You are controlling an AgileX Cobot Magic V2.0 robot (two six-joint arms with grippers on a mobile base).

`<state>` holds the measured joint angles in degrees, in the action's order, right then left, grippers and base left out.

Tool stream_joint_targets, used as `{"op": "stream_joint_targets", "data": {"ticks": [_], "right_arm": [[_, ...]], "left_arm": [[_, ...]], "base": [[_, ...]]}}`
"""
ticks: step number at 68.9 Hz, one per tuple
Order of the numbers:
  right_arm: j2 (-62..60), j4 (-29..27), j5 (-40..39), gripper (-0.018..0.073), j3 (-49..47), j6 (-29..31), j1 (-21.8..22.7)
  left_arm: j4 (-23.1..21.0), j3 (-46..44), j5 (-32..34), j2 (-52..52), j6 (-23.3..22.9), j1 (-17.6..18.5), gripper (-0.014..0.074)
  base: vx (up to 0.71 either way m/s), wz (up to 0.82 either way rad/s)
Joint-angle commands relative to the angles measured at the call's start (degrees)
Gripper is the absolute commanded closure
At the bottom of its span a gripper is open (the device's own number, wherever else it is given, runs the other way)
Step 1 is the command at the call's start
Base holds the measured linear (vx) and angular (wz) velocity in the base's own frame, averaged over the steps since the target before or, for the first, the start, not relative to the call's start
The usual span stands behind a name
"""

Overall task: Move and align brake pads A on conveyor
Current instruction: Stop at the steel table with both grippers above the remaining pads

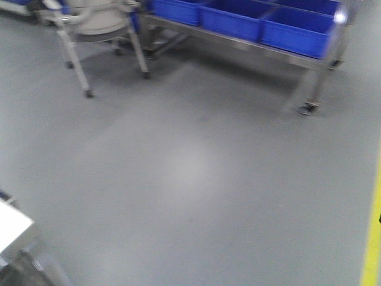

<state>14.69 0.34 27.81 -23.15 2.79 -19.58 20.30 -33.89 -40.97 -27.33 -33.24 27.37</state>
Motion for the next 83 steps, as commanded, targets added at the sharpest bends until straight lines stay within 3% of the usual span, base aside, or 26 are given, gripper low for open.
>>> {"op": "stream_joint_targets", "data": {"ticks": [1,47,83], "right_arm": [[0.6,0.4,-4.3,0.0563,-1.5,0.3,0.1],[0.6,0.4,-4.2,0.0563,-1.5,0.3,0.1],[0.6,0.4,-4.3,0.0563,-1.5,0.3,0.1]], "left_arm": [[0.9,-1.5,3.7,-0.3,-0.2,0.1,0.0603],[0.9,-1.5,3.8,-0.3,-0.2,0.1,0.0603],[0.9,-1.5,3.8,-0.3,-0.2,0.1,0.0603]], "base": [[0.13,0.96],[0.13,0.85],[0.11,0.61]]}}
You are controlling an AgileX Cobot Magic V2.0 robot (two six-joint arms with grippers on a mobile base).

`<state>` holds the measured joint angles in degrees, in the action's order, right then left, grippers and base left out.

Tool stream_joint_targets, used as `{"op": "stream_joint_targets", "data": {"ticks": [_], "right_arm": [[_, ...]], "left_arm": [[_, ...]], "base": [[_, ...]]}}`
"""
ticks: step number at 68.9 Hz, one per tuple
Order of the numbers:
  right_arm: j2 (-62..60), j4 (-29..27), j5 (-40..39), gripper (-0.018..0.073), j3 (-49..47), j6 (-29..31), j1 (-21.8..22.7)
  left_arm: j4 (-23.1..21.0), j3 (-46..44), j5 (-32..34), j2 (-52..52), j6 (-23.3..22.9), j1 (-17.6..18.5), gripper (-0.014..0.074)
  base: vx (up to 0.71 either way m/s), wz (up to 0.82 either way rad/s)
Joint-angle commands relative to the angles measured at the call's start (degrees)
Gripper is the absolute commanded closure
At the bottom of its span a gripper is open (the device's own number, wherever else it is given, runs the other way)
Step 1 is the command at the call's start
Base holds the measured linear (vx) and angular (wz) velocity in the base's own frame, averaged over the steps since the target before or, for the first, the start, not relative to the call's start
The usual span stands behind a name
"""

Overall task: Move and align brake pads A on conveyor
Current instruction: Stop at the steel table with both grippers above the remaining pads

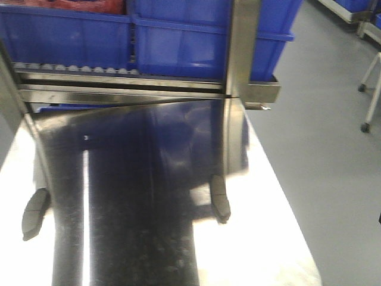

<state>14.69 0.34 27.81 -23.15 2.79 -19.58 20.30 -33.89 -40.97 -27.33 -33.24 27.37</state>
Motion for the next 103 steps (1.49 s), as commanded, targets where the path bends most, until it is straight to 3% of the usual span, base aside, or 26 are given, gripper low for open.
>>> {"op": "stream_joint_targets", "data": {"ticks": [1,103], "right_arm": [[0.6,0.4,-4.3,0.0563,-1.5,0.3,0.1],[0.6,0.4,-4.3,0.0563,-1.5,0.3,0.1]], "left_arm": [[0.9,-1.5,3.8,-0.3,-0.2,0.1,0.0603],[0.9,-1.5,3.8,-0.3,-0.2,0.1,0.0603]], "base": [[0.09,0.41],[0.01,0.05]]}}
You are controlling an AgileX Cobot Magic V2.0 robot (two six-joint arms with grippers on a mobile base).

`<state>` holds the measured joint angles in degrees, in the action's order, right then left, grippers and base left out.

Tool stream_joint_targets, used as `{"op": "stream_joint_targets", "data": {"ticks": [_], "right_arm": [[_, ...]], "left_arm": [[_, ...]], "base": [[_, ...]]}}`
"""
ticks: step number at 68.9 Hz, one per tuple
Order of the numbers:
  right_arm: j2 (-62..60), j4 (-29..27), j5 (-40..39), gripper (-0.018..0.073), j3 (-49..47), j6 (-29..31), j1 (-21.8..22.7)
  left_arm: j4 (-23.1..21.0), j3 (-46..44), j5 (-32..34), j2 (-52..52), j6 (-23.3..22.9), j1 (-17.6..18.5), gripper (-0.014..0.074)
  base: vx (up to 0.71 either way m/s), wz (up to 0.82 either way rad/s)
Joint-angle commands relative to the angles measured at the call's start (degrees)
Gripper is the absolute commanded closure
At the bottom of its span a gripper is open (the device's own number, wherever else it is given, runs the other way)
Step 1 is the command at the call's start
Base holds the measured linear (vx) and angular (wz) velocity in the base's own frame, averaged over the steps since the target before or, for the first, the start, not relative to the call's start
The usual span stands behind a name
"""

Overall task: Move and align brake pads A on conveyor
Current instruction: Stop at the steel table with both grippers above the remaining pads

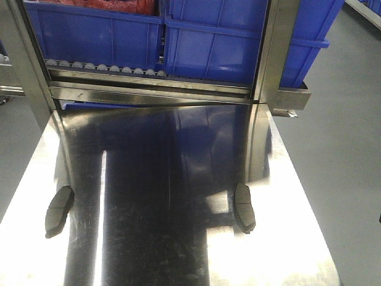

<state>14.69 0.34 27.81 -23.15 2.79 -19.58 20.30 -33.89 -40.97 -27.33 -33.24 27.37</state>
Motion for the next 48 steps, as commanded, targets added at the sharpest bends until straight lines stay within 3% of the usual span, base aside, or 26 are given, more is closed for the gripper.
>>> {"op": "stream_joint_targets", "data": {"ticks": [1,22,29,37,48], "right_arm": [[0.6,0.4,-4.3,0.0563,-1.5,0.3,0.1],[0.6,0.4,-4.3,0.0563,-1.5,0.3,0.1],[0.6,0.4,-4.3,0.0563,-1.5,0.3,0.1],[0.6,0.4,-4.3,0.0563,-1.5,0.3,0.1],[0.6,0.4,-4.3,0.0563,-1.5,0.3,0.1]], "left_arm": [[0.9,-1.5,3.8,-0.3,-0.2,0.1,0.0603],[0.9,-1.4,4.1,-0.4,-0.2,0.1,0.0597],[0.5,-1.4,3.8,-0.4,-0.2,0.1,0.0539],[0.5,-1.4,3.8,-0.4,-0.2,0.1,0.0338],[0.5,-1.4,3.7,-0.4,-0.2,0.1,-0.0042]], "base": [[0.00,0.00],[0.00,0.00],[0.00,0.00],[0.00,0.00],[0.00,0.00]]}}
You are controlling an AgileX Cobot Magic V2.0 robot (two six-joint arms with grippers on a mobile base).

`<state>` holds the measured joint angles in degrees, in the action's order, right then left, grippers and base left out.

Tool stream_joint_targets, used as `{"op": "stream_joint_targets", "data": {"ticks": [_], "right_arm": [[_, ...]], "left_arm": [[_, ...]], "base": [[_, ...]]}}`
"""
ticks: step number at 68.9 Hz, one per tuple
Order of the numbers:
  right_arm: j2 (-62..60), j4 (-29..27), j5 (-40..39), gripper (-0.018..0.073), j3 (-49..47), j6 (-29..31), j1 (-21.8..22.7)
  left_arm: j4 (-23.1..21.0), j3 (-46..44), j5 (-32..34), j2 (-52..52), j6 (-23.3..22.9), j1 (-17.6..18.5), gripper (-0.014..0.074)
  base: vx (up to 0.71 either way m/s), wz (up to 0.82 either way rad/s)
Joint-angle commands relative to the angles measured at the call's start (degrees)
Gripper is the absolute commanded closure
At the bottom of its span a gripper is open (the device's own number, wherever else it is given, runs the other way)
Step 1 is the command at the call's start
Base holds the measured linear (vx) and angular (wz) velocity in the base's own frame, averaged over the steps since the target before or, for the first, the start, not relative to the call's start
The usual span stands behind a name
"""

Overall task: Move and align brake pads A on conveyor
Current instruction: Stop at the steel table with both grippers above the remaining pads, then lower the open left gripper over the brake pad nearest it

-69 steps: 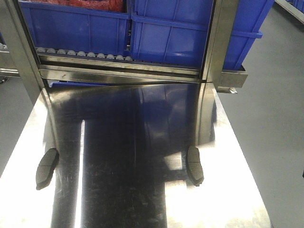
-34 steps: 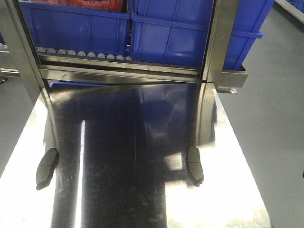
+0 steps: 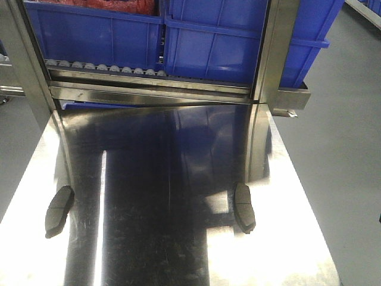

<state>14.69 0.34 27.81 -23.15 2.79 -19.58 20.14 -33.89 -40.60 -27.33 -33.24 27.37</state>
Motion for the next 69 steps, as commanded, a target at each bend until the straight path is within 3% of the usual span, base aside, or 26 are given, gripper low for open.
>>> {"op": "stream_joint_targets", "data": {"ticks": [1,5,16,29,43,63,69], "right_arm": [[0.6,0.4,-4.3,0.0563,-1.5,0.3,0.1],[0.6,0.4,-4.3,0.0563,-1.5,0.3,0.1],[0.6,0.4,-4.2,0.0563,-1.5,0.3,0.1],[0.6,0.4,-4.3,0.0563,-1.5,0.3,0.1],[0.6,0.4,-4.3,0.0563,-1.5,0.3,0.1],[0.6,0.4,-4.3,0.0563,-1.5,0.3,0.1],[0.6,0.4,-4.3,0.0563,-1.5,0.3,0.1]], "left_arm": [[0.7,-1.4,3.4,-0.4,-0.2,0.1,-0.0065],[0.6,-1.4,3.7,-0.4,-0.4,0.1,-0.0139],[1.4,-1.6,2.3,-1.9,-0.8,0.1,-0.0118],[12.9,-4.4,-4.0,-12.9,-11.9,-0.1,-0.0064],[16.0,-9.6,-3.6,-24.6,-12.9,-0.2,-0.0036],[15.4,-13.4,3.9,-37.3,-12.7,-9.9,-0.0004],[13.5,-13.7,6.4,-40.7,-11.3,-11.9,0.0024]], "base": [[0.00,0.00],[0.00,0.00],[0.00,0.00],[0.00,0.00],[0.00,0.00],[0.00,0.00],[0.00,0.00]]}}
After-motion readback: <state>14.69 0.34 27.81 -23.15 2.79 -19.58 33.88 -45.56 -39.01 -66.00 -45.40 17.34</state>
